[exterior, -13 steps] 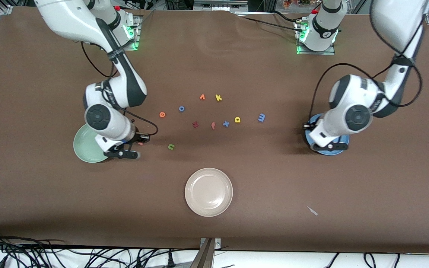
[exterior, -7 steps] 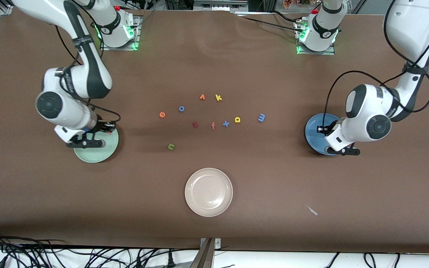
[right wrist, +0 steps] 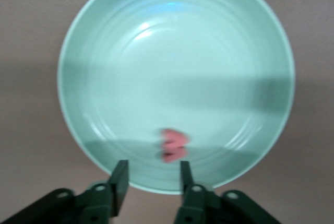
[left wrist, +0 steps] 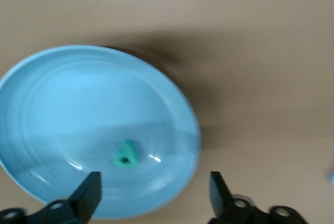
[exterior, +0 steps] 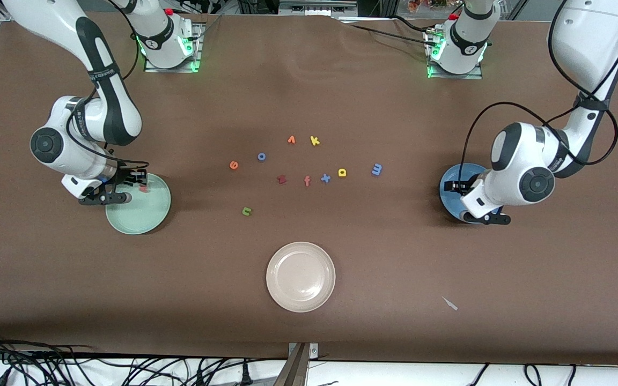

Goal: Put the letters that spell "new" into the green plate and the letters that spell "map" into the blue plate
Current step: 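Drop the P into the blue plate while the right gripper drops W into green plate, then grasp the blue E with the left gripper while the right gripper grasps orange letter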

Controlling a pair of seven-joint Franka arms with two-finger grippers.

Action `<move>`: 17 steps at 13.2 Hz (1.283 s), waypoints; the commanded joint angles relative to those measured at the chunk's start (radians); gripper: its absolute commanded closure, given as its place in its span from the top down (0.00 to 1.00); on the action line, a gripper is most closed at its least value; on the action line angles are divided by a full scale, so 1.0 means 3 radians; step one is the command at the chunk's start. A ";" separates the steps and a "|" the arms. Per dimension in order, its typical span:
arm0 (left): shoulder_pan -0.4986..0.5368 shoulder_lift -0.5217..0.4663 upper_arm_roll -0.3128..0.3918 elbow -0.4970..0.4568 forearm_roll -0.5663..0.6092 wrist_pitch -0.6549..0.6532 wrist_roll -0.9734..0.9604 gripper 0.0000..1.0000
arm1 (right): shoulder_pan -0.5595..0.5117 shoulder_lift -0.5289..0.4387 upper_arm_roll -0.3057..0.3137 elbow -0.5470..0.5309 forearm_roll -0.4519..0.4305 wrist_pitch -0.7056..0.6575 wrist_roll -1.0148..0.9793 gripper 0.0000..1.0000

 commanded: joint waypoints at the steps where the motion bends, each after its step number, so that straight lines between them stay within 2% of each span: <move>1: -0.0016 -0.0133 -0.0396 -0.0066 0.0045 -0.0068 -0.0615 1.00 | 0.0037 -0.0078 0.0084 0.0194 0.0167 -0.0335 0.0268 1.00; 3: -0.0021 -0.0112 -0.0658 -0.0163 0.0045 0.0130 -0.1025 1.00 | 0.0043 -0.0175 0.0370 0.0169 0.0172 -0.0300 0.0824 1.00; 5: -0.0041 -0.0117 -0.0837 -0.0494 0.0076 0.0645 -0.1312 1.00 | 0.0043 -0.0247 0.0621 0.0113 0.0167 -0.0188 0.1285 1.00; 7: -0.0133 -0.0107 -0.0859 -0.0705 0.0097 0.1132 -0.1456 0.99 | 0.0048 -0.0278 0.0836 0.0011 0.0157 0.0000 0.1684 1.00; 9: -0.0256 -0.0041 -0.0853 -0.0731 0.0097 0.1170 -0.1553 0.97 | 0.0063 -0.0273 0.1010 -0.0137 0.0147 0.0286 0.1992 1.00; 11: -0.0348 0.0061 -0.0848 -0.0731 0.0228 0.1231 -0.1655 0.94 | 0.0210 -0.0273 0.1062 -0.0291 0.0142 0.0568 0.2242 1.00; 15: -0.0374 0.0368 -0.0848 -0.0696 0.1117 0.1471 -0.2386 0.94 | 0.0502 -0.0156 0.1057 -0.0363 0.0116 0.0753 0.2555 1.00; 17: -0.0379 0.0414 -0.0843 -0.0675 0.1211 0.1507 -0.2489 0.94 | 0.0620 -0.0099 0.1057 -0.0419 0.0116 0.0931 0.2647 1.00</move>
